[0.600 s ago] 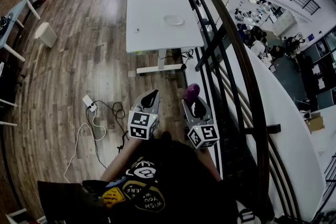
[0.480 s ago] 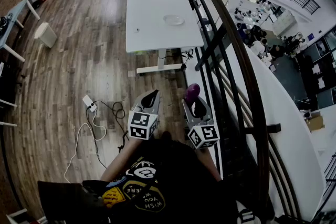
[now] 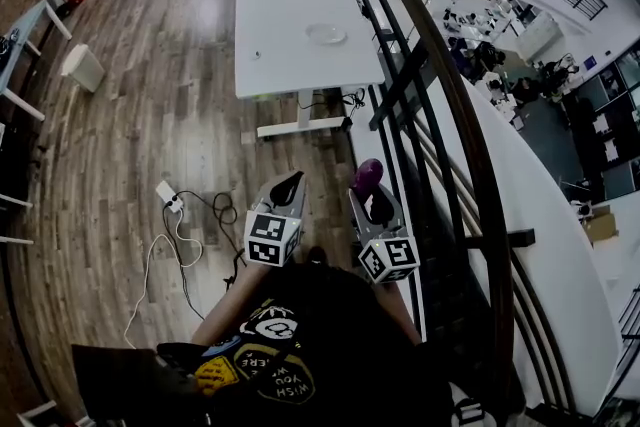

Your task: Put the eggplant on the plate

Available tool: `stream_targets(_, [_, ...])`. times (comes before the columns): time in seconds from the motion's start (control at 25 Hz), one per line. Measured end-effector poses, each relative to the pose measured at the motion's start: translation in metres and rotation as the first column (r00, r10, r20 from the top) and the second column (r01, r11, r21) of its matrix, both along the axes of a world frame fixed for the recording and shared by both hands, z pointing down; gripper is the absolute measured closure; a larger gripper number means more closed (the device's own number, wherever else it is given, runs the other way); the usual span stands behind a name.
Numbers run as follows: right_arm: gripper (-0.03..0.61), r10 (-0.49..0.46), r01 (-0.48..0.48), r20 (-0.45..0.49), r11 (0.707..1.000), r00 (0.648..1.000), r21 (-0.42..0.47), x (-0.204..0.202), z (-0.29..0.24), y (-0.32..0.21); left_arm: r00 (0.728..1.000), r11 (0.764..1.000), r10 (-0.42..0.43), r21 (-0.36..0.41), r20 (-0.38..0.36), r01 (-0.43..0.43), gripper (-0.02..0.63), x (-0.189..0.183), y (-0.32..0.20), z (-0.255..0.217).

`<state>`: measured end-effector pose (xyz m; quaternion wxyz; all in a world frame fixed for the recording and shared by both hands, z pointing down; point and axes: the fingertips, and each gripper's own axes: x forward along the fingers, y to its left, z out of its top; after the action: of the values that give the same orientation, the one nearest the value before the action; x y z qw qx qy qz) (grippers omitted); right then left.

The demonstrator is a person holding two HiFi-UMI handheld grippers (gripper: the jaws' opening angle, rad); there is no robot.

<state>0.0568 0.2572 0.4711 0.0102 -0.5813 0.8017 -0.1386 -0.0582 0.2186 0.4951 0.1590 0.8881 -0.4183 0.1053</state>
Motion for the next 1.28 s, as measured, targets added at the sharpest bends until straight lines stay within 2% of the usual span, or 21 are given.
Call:
stream_targets(0.24, [0.373, -0.013, 0.009, 0.085, 0.999, 0.996, 0.041, 0.006, -0.006, 0.003, 1.0, 1.0, -0.01, -0.009, -0.009, 0.01, 0.609, 0.0, 0.001, -0.002])
stream_targets(0.52, [0.373, -0.05, 0.047, 0.086, 0.998, 0.995, 0.035, 0.016, -0.005, 0.007, 1.0, 1.0, -0.013, -0.022, -0.001, 0.013, 0.609, 0.022, 0.005, 0.008])
stream_targets(0.8, [0.373, -0.089, 0.089, 0.092, 0.996, 0.992, 0.007, 0.033, 0.02, 0.007, 0.999, 1.0, -0.008, -0.019, 0.034, 0.009, 0.609, 0.047, 0.013, 0.023])
stream_targets(1.08, [0.373, -0.089, 0.092, 0.112, 0.995, 0.99, -0.026, 0.044, 0.029, -0.036, 1.0, 0.998, -0.005, -0.061, 0.031, 0.007, 0.609, 0.059, -0.029, 0.037])
stream_targets(1.28, [0.373, -0.064, 0.066, 0.099, 0.997, 0.993, -0.025, 0.049, 0.031, -0.091, 1.0, 1.0, 0.014, -0.019, 0.028, -0.013, 0.609, 0.06, -0.09, 0.028])
